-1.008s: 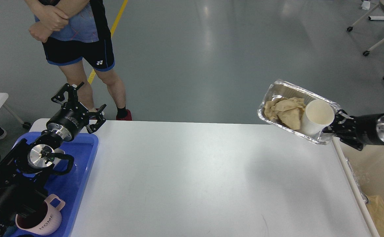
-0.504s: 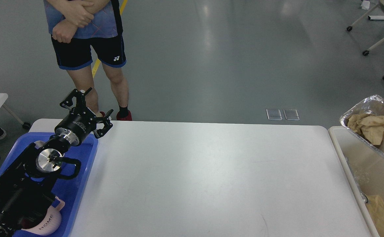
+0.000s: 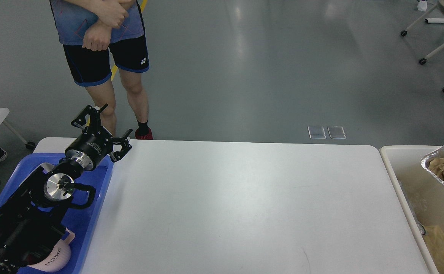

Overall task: Tidy desktop
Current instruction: 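Drop the foil tray into the bin and hold the left arm still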

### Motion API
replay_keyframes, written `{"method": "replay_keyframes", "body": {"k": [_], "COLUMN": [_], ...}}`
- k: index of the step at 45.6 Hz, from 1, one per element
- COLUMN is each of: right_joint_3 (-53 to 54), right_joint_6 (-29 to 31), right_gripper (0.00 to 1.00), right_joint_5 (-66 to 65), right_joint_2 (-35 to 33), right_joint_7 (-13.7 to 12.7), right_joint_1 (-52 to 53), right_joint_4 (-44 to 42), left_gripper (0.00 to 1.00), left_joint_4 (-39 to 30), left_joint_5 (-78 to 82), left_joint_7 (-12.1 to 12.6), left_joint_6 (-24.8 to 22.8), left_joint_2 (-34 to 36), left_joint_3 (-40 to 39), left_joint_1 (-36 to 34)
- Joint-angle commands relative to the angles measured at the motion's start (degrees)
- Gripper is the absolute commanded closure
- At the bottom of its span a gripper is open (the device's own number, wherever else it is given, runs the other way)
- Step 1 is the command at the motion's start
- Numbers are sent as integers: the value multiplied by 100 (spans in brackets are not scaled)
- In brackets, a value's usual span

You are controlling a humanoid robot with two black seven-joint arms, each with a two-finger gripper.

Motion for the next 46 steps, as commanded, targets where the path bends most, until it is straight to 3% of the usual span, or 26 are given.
{"method": "replay_keyframes", "body": {"k": [1,5,25,35,41,46], "right_joint_3": [11,11,-33,125,494,784], "right_joint_6": [-319,-477,-486,-513,-504,-486], "right_gripper": [17,0,0,0,0,0], "right_joint_5": [0,0,588,1291,1555,1555], "right_joint_2": [133,195,265,643,1038,1372], "right_joint_7": [0,0,-35,44,272,930], "right_joint_1": [-3,-12,59,981,1140,1140], "right_joint_4": [-29,-38,-143,-117,-73,-20], "left_gripper": [3,3,3,3,3,3], "left_joint_4": [0,0,0,0,0,0], "left_joint_5": [0,0,0,0,0,0], "left_joint_7": [0,0,0,0,0,0], "left_joint_6": [0,0,0,0,0,0], "left_joint_2": [0,0,-27,-36,-36,-36], "left_joint_3": [9,9,9,9,9,0], "left_joint_1": [23,23,23,23,23,67]}}
